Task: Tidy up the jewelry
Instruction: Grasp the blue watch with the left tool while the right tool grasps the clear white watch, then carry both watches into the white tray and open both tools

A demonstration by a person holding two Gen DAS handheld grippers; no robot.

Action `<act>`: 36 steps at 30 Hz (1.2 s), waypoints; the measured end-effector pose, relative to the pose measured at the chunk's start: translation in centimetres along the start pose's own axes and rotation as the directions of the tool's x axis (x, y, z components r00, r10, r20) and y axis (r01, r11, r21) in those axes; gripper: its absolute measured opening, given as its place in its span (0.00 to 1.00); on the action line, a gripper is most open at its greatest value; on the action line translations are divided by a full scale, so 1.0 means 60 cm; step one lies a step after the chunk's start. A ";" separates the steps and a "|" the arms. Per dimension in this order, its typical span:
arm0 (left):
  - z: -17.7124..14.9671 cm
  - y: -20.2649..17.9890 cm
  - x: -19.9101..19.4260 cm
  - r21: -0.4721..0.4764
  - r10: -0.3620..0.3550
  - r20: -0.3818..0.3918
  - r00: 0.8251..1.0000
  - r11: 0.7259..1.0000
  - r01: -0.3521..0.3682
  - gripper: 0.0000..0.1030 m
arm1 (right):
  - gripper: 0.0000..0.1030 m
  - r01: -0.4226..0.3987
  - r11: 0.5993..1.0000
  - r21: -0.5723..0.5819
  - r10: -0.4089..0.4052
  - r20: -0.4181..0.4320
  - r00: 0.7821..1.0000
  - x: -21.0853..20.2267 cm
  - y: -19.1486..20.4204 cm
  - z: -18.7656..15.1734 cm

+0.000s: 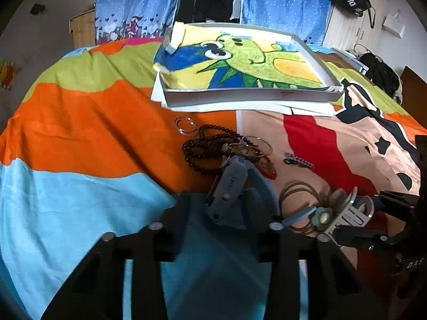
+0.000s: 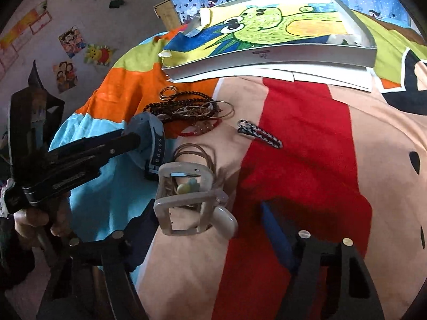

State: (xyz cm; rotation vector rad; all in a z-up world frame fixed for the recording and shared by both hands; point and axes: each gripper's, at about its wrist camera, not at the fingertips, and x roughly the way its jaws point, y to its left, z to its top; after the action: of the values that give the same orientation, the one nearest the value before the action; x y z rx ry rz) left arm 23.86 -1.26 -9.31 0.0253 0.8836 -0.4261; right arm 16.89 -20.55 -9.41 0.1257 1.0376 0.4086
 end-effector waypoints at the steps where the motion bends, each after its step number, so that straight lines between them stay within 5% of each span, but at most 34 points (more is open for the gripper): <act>1: 0.001 0.000 0.002 -0.004 -0.007 -0.001 1.000 1.000 0.007 0.28 | 0.67 -0.001 1.000 -0.004 0.001 0.005 1.000 0.000 0.001 0.000; 6: -0.001 -0.003 0.004 0.000 -0.019 -0.008 1.000 1.000 0.019 0.21 | 0.58 -0.012 1.000 -0.001 0.012 0.011 1.000 0.007 0.004 0.004; 8: -0.002 -0.009 0.003 0.021 0.000 -0.009 1.000 1.000 0.001 0.20 | 0.47 -0.025 1.000 0.000 0.025 0.010 1.000 0.010 0.007 0.006; 16: -0.007 -0.022 -0.014 0.013 0.029 0.031 0.999 0.999 -0.029 0.16 | 0.47 -0.012 1.000 -0.023 0.013 0.032 0.999 0.004 0.016 0.005; 36: 0.011 -0.047 -0.092 -0.054 0.058 0.189 0.980 0.997 -0.049 0.16 | 0.46 -0.031 0.996 0.086 0.008 0.255 0.967 -0.085 -0.024 0.035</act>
State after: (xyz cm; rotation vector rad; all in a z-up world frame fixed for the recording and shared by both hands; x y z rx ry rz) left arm 20.22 -2.03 -4.31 -0.0361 0.7030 -0.3498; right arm 16.79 -23.68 -4.63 0.2622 0.8019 0.3533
